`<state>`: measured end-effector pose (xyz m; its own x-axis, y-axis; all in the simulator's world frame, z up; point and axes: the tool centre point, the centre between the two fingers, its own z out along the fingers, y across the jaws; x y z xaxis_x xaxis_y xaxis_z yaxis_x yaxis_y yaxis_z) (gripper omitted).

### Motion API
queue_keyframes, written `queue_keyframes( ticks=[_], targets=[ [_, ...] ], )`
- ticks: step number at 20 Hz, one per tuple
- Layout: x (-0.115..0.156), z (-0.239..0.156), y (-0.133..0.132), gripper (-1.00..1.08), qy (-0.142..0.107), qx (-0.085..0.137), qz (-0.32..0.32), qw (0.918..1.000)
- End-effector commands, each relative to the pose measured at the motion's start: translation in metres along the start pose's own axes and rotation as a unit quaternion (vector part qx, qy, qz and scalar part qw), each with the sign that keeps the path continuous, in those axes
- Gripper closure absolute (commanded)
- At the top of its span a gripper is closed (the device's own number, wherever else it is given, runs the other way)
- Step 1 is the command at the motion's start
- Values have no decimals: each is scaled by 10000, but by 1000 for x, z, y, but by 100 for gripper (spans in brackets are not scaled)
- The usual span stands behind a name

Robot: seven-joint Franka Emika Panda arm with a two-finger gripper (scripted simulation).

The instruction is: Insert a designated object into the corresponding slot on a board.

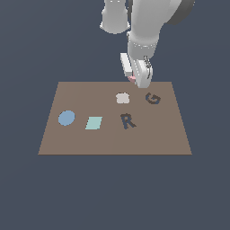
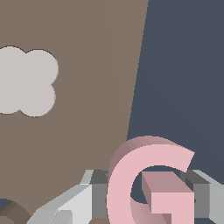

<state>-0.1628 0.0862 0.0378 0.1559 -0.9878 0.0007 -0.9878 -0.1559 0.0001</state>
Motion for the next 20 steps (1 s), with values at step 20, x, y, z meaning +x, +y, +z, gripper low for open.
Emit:
queue_keyframes(
  ticks=[20],
  targets=[
    [-47,-3,-87,108,-4,2,3024,9532]
  ],
)
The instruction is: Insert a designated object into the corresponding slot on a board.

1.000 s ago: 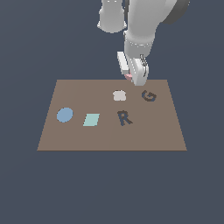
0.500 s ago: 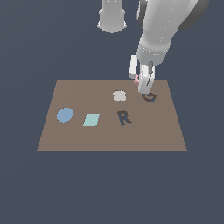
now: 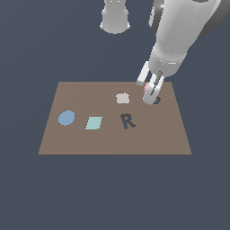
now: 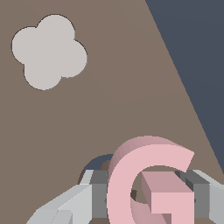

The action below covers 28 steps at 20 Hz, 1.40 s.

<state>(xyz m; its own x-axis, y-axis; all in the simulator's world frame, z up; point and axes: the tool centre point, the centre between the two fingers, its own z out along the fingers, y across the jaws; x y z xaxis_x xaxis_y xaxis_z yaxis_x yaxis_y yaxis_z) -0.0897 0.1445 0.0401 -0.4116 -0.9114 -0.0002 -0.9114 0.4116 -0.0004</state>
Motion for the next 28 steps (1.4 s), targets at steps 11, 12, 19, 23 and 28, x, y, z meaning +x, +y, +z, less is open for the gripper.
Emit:
queue_keyframes(
  ticks=[11,12,19,23,28],
  targets=[
    [-16,0,-22,108,0,-3,840,9965],
    [-16,0,-23,108,0,-3,861,9963],
    [-16,3,-24,108,2,-3,876,9962],
    [-16,10,-24,108,3,-3,890,9960],
    [-16,10,-24,-92,3,-3,890,9960]
  ],
)
